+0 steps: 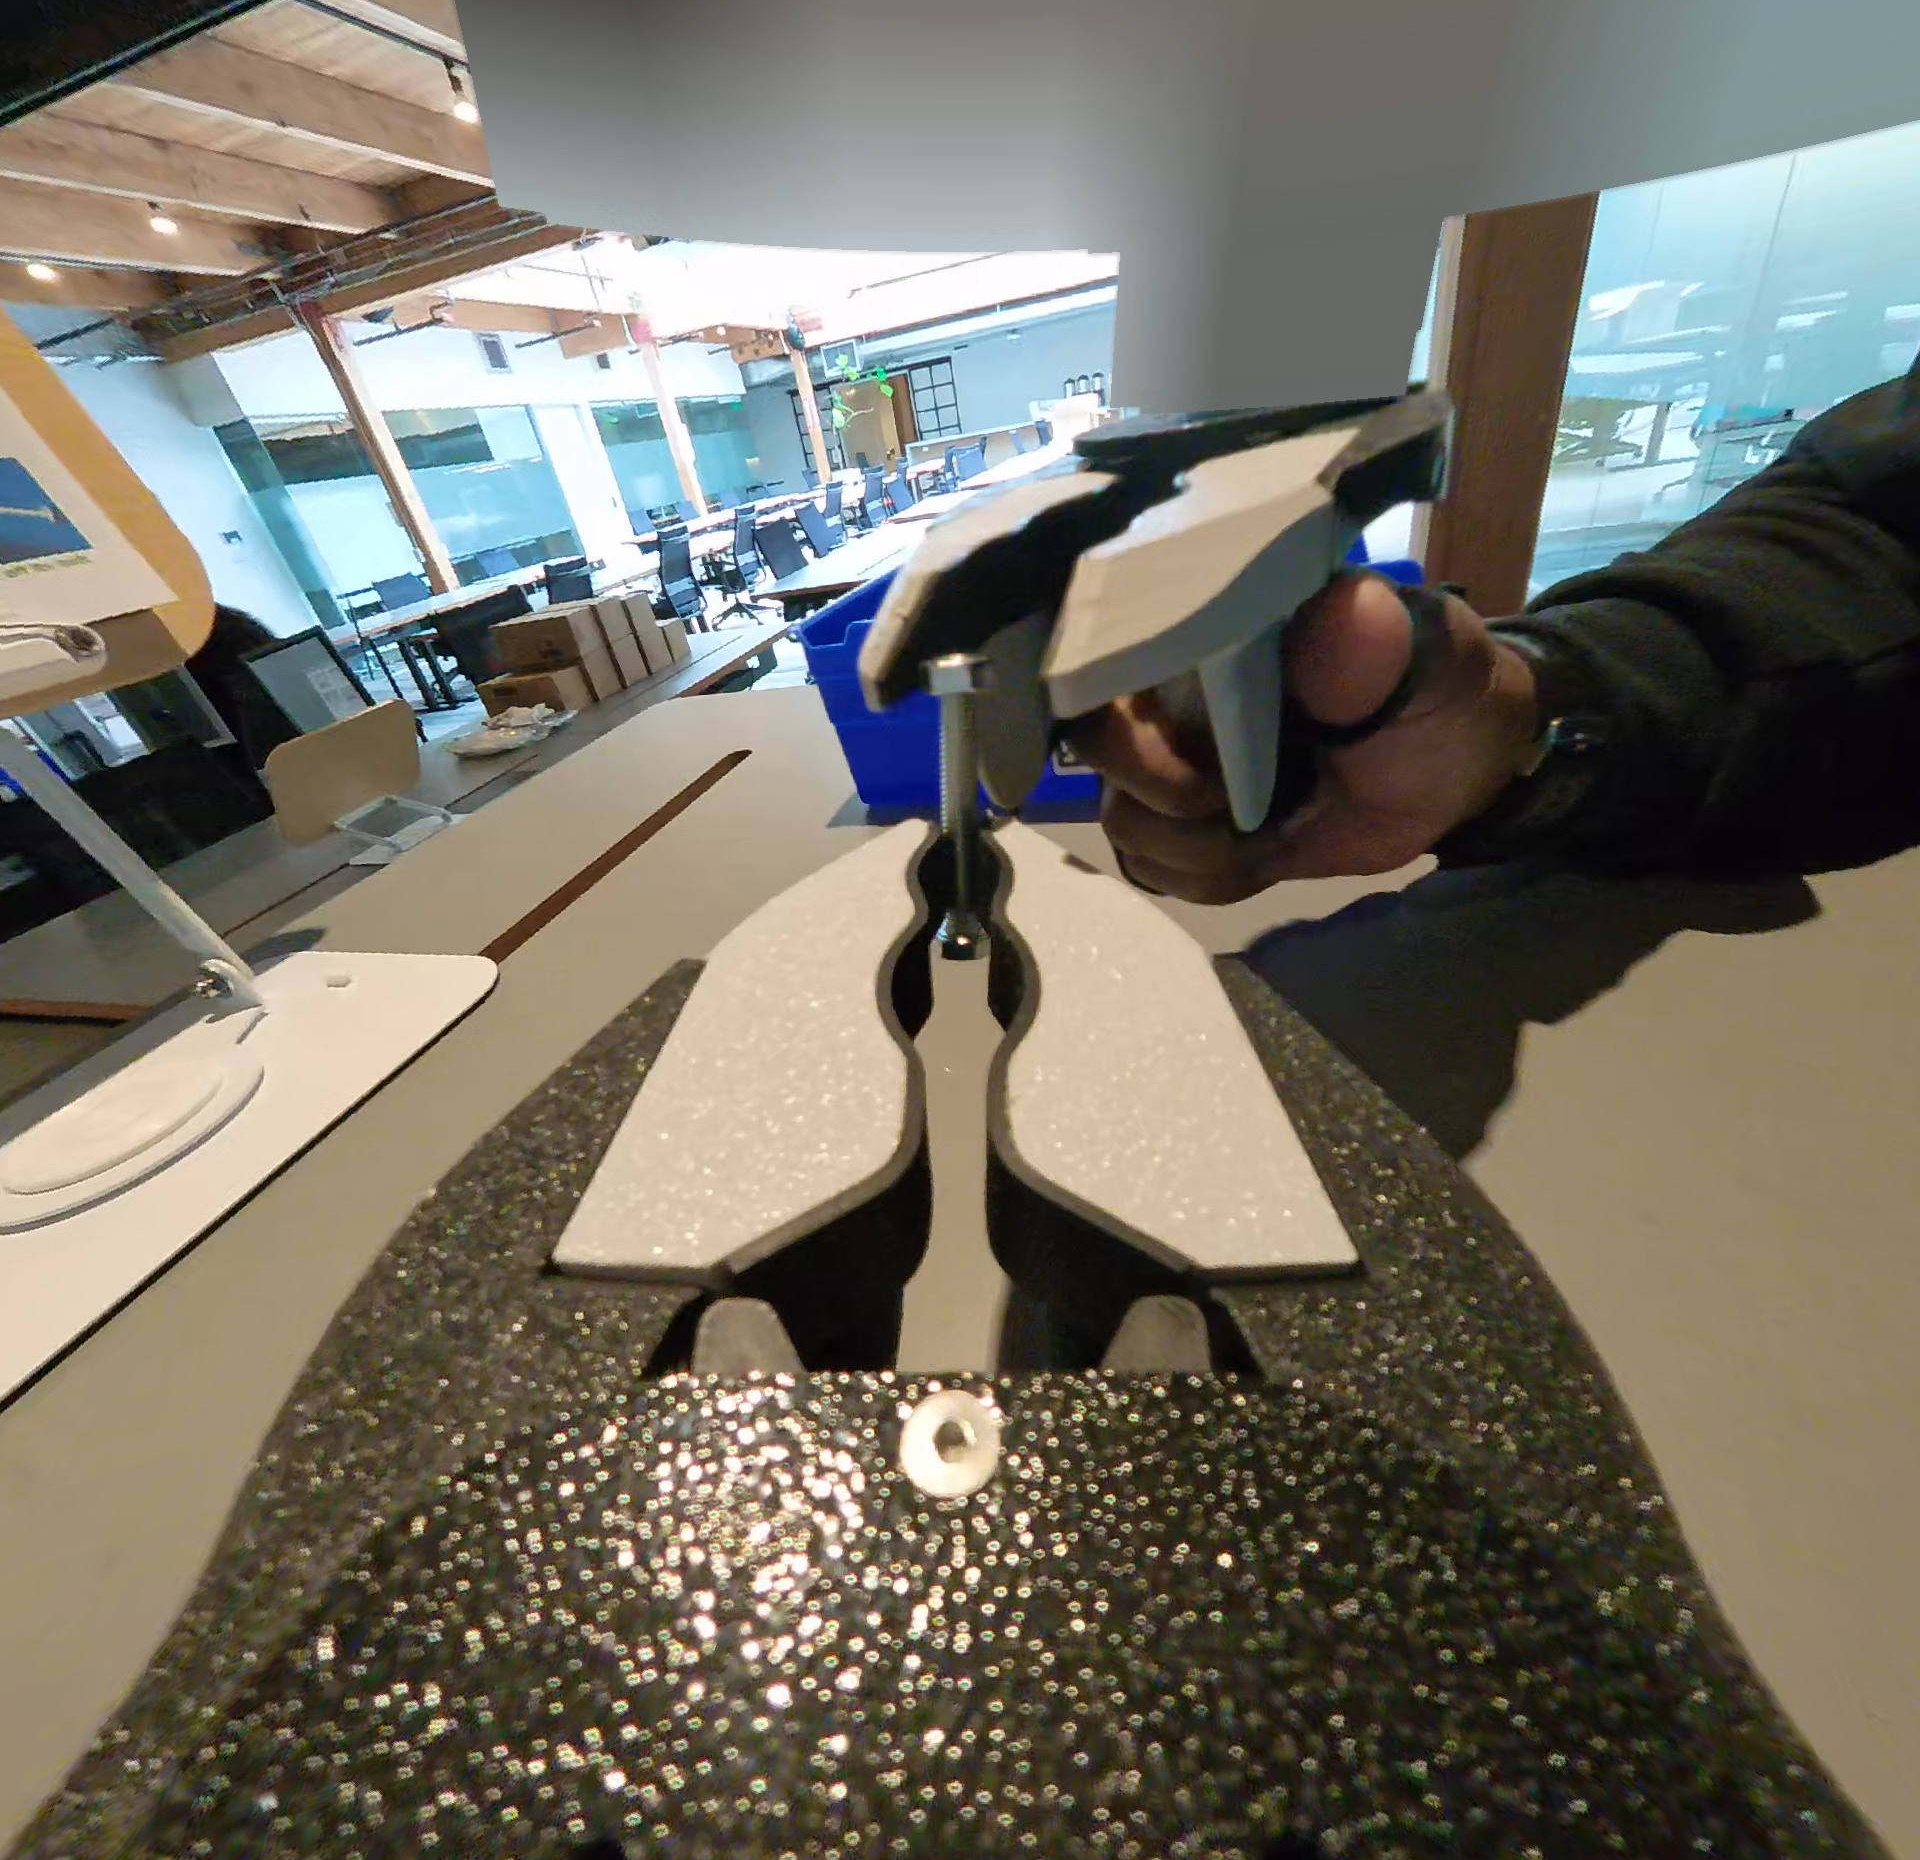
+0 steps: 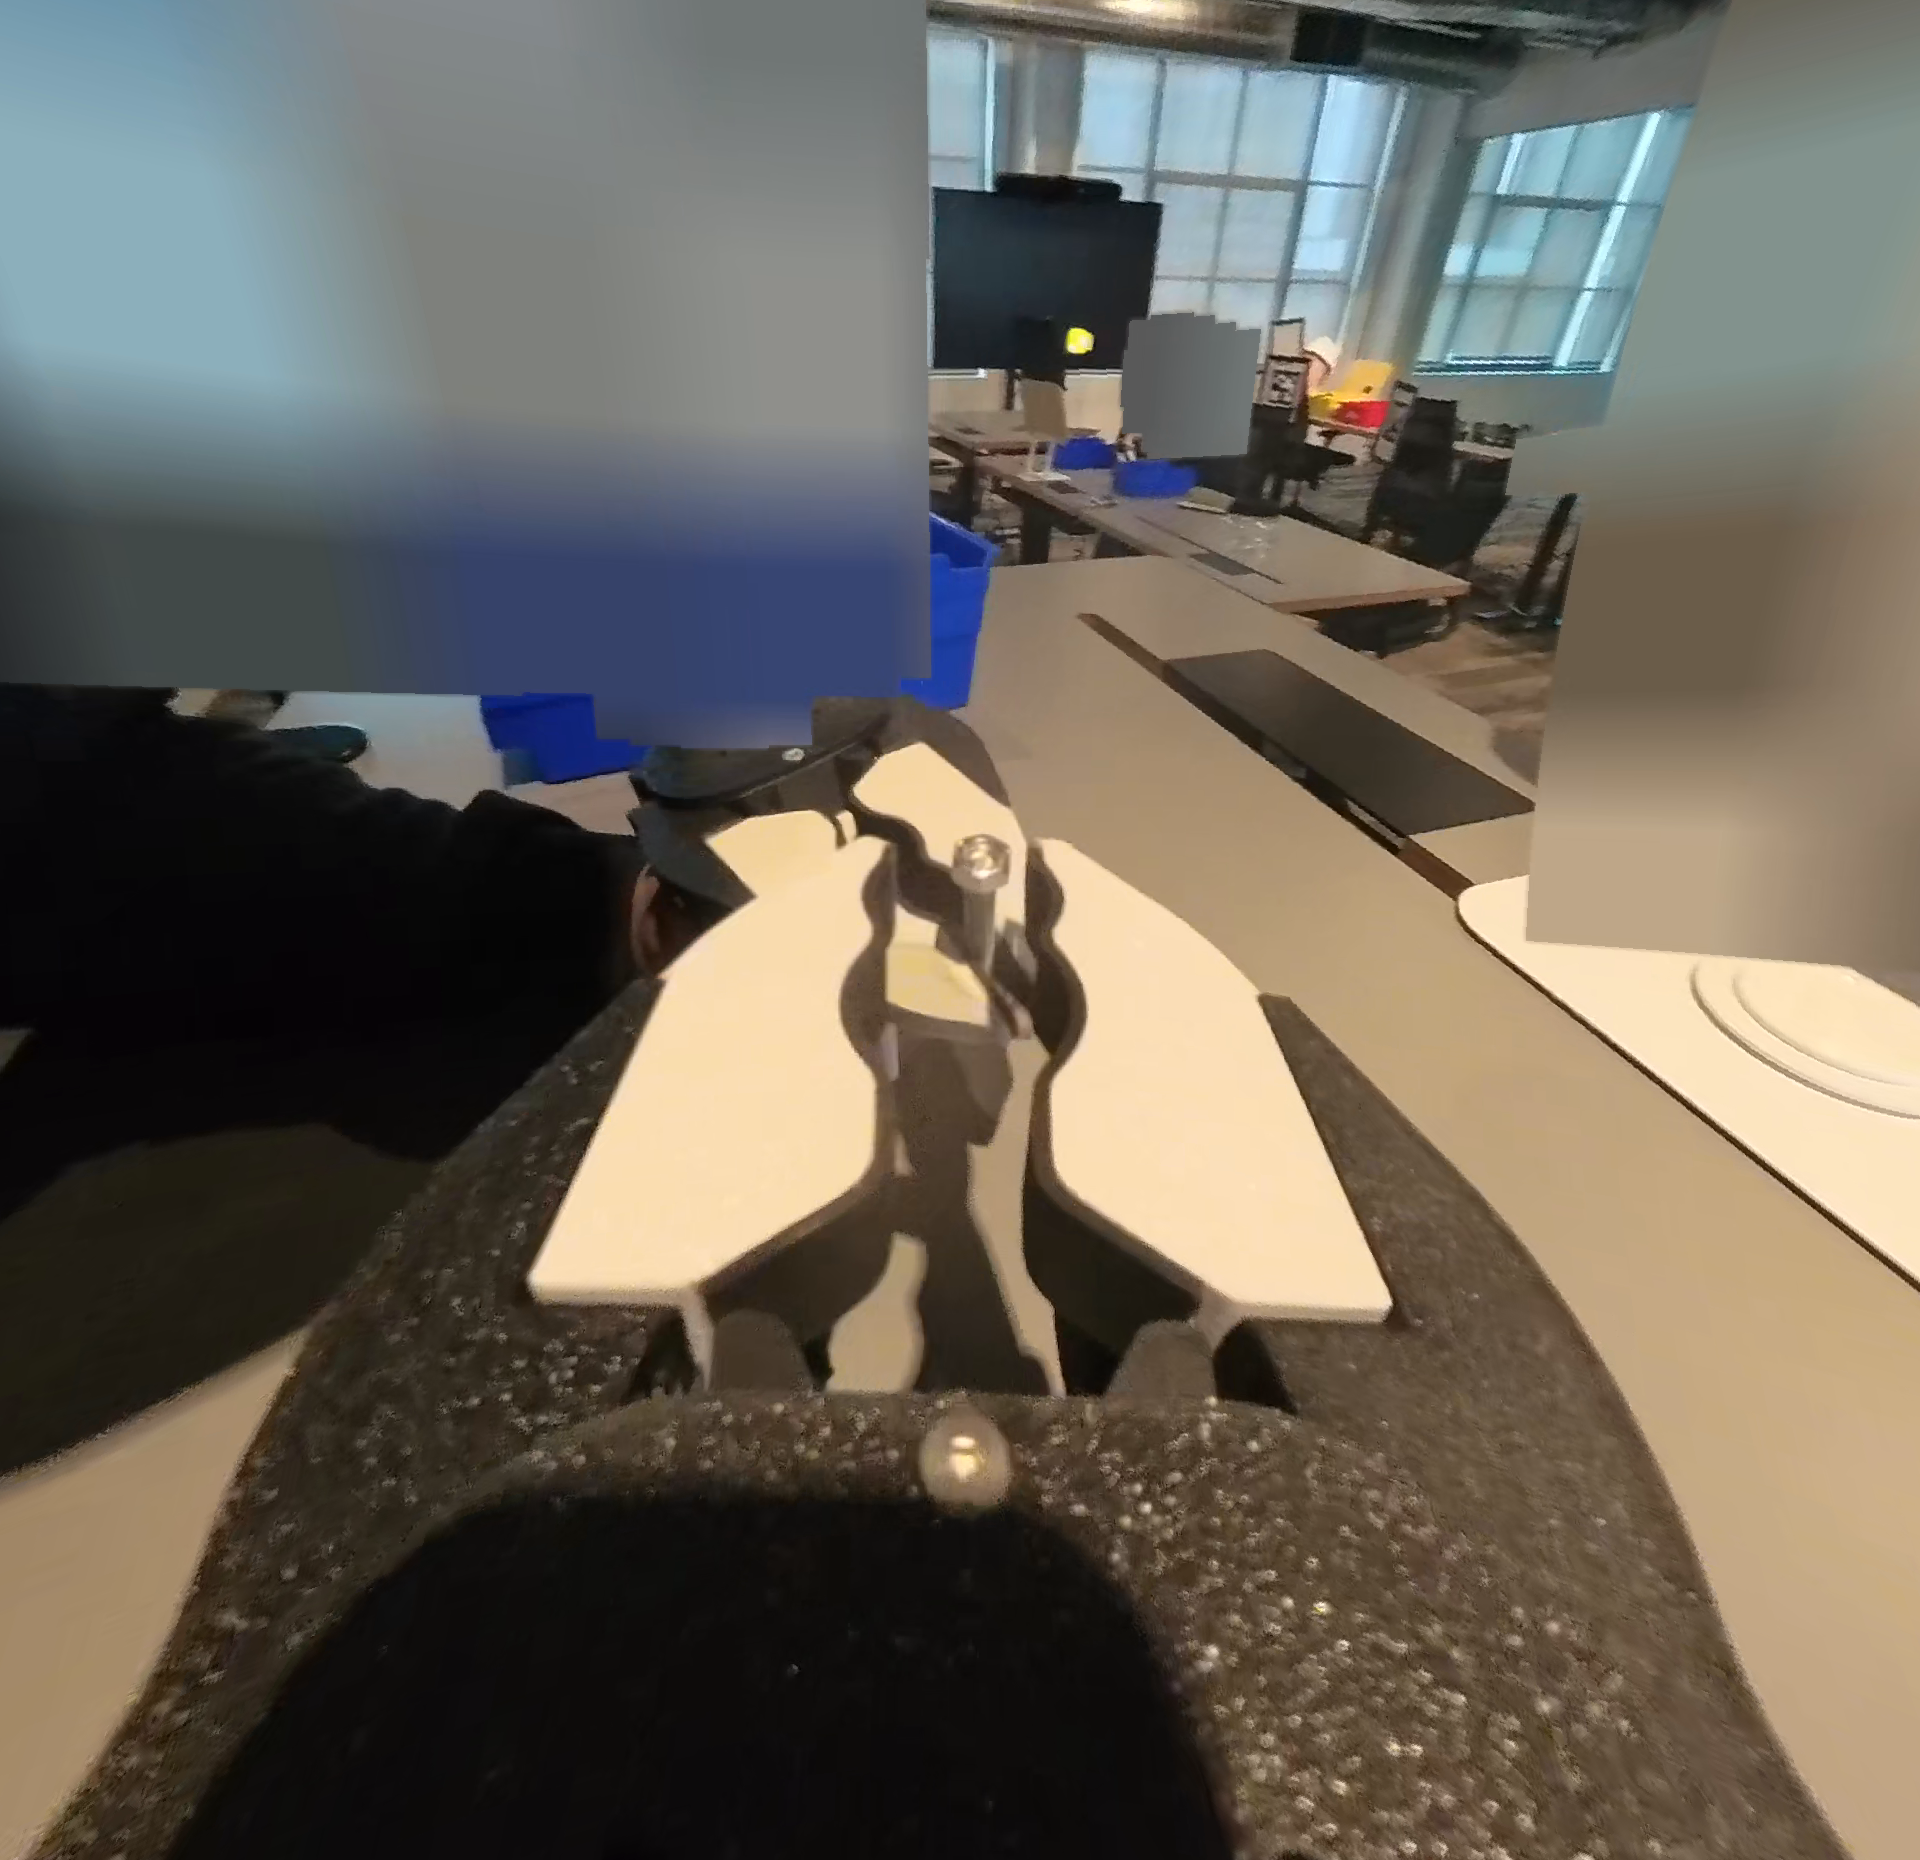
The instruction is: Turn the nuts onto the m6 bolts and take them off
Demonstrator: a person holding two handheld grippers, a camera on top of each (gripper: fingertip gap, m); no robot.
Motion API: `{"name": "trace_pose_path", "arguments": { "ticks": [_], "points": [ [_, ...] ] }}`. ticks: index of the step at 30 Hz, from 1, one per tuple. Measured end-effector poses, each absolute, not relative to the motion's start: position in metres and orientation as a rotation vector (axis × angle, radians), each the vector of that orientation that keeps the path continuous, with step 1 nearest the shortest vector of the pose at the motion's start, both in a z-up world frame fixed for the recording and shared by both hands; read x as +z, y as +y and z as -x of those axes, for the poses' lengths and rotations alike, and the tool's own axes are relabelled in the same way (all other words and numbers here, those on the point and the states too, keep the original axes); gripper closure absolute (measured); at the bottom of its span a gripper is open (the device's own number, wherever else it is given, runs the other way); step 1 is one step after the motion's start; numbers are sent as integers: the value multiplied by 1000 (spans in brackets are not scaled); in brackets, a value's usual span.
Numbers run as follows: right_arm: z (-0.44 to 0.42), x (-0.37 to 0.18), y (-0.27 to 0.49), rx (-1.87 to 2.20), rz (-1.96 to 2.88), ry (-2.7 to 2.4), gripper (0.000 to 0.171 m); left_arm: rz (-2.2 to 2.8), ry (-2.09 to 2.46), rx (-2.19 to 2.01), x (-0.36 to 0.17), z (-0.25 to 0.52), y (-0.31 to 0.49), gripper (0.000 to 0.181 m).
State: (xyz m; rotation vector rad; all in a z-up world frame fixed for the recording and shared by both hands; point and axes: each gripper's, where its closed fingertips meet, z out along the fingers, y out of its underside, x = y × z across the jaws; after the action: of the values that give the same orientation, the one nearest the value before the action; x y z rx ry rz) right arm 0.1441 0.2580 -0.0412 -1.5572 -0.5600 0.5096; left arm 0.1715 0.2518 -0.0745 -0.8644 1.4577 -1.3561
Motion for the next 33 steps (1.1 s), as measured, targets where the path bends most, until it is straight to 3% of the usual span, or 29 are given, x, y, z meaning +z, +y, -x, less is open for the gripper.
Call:
{"name": "trace_pose_path", "arguments": {
  "ticks": [2,6,20,24,33],
  "points": [
    [-147,-38,256,582,1537,-565,136,857,1485,-1378,-77,-171,249,176],
    [-142,-34,243,716,1491,-682,137,825,1536,-1467,-77,-166,239,176],
    [-124,-43,228,815,1487,-838,149,707,1693,-1701,-77,-146,213,176],
    [-121,-47,231,790,1506,-828,160,728,1673,-1686,-77,-148,215,176],
    [-138,-39,255,587,1492,-525,160,840,1479,-1480,-69,-166,240,176]
  ]
}}
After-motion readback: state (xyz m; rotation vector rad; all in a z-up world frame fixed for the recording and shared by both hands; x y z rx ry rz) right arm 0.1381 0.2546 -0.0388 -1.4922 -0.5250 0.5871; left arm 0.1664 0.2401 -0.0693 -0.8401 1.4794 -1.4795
